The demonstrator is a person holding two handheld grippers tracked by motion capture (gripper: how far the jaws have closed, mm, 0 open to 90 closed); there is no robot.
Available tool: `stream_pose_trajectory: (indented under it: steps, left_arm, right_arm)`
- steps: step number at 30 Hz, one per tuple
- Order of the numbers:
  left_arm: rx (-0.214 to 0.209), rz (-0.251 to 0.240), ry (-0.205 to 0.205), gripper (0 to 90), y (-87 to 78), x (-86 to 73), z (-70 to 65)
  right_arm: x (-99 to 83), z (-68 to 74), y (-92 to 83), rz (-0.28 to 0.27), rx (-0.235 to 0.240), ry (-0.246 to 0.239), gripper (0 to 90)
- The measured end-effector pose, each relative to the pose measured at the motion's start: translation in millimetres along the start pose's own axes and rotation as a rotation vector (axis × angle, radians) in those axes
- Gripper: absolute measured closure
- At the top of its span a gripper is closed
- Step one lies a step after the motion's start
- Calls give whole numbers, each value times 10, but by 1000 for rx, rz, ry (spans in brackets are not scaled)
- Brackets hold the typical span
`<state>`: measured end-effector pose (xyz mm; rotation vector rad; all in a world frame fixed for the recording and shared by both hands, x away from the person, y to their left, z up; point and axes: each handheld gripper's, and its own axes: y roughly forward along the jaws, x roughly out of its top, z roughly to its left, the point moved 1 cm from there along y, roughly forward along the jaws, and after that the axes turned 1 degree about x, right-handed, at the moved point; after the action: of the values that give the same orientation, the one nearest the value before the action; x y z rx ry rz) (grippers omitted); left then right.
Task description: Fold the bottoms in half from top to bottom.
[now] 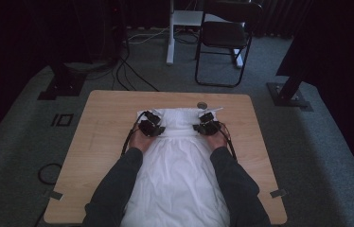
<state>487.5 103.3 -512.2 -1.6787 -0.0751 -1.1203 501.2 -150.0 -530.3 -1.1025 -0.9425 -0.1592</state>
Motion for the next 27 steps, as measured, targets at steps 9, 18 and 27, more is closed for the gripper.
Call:
stream_pose_trajectory:
  steps: [9,18,27]
  left_arm:
    - [-53,-334,31,835,-1040,564,-221]
    - [-125,-287,108,833,-1310,12,-606]
    - [-159,-131,120,829,-1036,-867,-880]
  right_arm:
    - [478,42,-1030,-353,-2,-12,849]
    - [21,446,-1468,-305,6,-154,848]
    - [-819,822,-1309,-154,68,-210,846]
